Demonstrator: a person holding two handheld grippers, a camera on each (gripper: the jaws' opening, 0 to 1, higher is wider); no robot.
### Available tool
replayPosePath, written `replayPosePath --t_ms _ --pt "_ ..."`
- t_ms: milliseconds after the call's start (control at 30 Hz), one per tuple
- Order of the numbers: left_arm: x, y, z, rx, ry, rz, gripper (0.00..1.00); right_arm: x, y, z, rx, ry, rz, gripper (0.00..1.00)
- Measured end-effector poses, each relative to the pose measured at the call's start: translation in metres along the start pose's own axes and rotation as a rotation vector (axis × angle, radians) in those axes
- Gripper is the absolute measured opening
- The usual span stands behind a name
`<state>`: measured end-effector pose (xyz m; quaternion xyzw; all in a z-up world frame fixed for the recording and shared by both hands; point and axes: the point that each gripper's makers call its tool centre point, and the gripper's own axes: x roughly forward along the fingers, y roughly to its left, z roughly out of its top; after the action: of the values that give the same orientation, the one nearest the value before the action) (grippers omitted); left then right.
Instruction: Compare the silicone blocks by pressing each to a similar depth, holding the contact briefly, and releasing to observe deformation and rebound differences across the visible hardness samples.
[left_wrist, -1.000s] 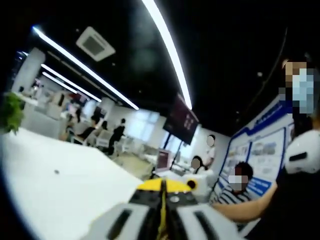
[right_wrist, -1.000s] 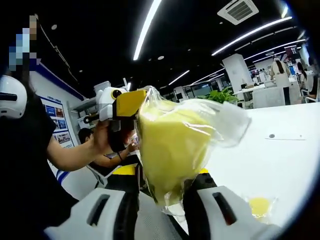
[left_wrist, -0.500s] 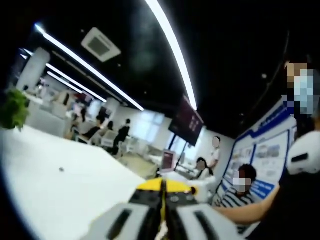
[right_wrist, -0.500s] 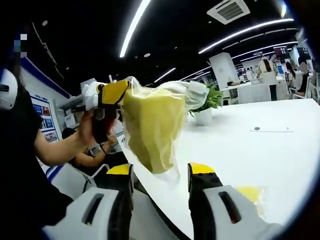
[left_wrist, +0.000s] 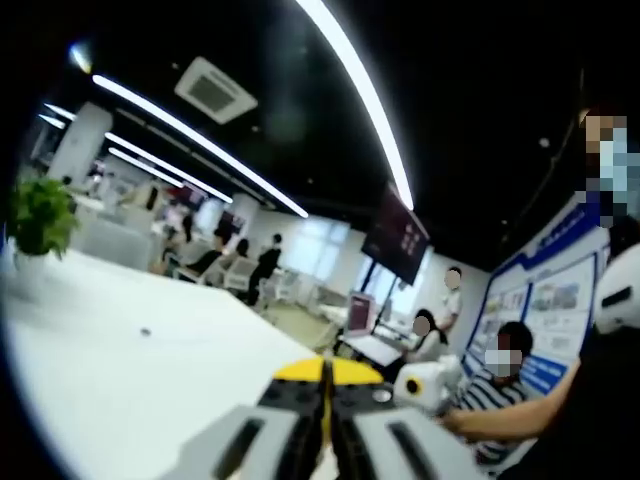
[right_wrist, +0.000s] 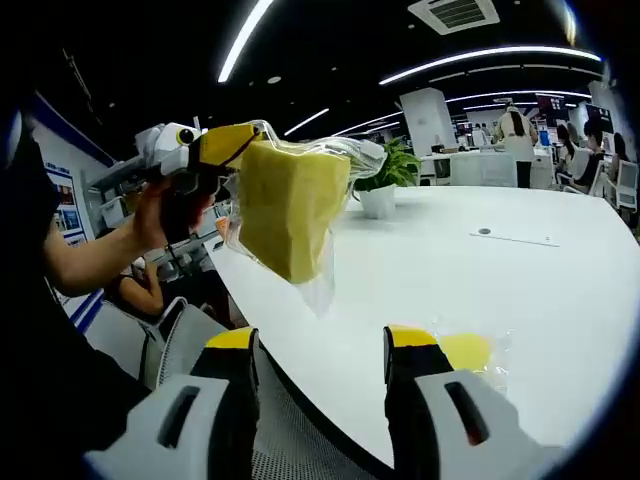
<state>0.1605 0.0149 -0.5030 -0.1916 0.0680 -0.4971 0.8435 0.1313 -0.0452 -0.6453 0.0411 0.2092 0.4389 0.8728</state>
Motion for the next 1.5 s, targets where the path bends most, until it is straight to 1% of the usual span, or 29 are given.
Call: replayPosePath --t_ms 133,333,433,467,533,600,700,767,900,1000,1100,1200,1300,1400,1500 --pt "-0.002 0.005 -0.005 -0.009 -0.003 0.013 0.00 -0.004 -0.009 -0.008 -0.013 0.017 -0.045 0.49" --pt "-0.002 0.015 -0.017 -0.022 0.019 0.039 0.00 -0.014 -0.027 -0.019 0.023 0.023 -0.122 0.53" --pt "-0.002 0.020 -0.024 -0.048 0.021 0.054 0.00 -0.019 -0.036 -0.030 0.027 0.044 -0.168 0.56" --pt "-0.002 0.022 -0.026 -0.045 0.024 0.066 0.00 -0.021 -0.039 -0.034 0.030 0.054 -0.185 0.58" --pt "-0.001 0.023 -0.029 -0.056 0.023 0.068 0.00 -0.024 -0.049 -0.043 0.009 0.077 -0.229 0.60" --pt "0.000 0.025 -0.032 -0.066 0.023 0.075 0.00 -0.027 -0.055 -0.052 0.018 0.099 -0.253 0.61" --pt "0.001 0.029 -0.038 -0.079 0.027 0.083 0.00 -0.030 -0.061 -0.058 0.022 0.105 -0.279 0.65" --pt "0.001 0.031 -0.042 -0.084 0.032 0.085 0.00 -0.032 -0.066 -0.060 -0.011 0.123 -0.310 0.65" --pt "0.000 0.036 -0.049 -0.095 0.038 0.092 0.00 -0.034 -0.071 -0.061 -0.008 0.124 -0.334 0.67" --pt "-0.001 0.043 -0.055 -0.105 0.044 0.106 0.00 -0.038 -0.077 -0.063 -0.019 0.124 -0.360 0.70" --pt "-0.002 0.049 -0.060 -0.114 0.054 0.117 0.00 -0.042 -0.083 -0.070 -0.015 0.138 -0.377 0.75" --pt "-0.003 0.053 -0.064 -0.121 0.061 0.125 0.00 -0.046 -0.088 -0.081 -0.011 0.149 -0.392 0.77" --pt "-0.002 0.057 -0.068 -0.129 0.067 0.128 0.00 -0.049 -0.093 -0.091 0.015 0.157 -0.407 0.79" --pt "0.000 0.065 -0.074 -0.133 0.074 0.140 0.00 -0.049 -0.096 -0.092 0.014 0.163 -0.426 0.82" --pt "0.002 0.077 -0.083 -0.144 0.096 0.153 0.00 -0.047 -0.100 -0.096 0.030 0.166 -0.432 0.83"
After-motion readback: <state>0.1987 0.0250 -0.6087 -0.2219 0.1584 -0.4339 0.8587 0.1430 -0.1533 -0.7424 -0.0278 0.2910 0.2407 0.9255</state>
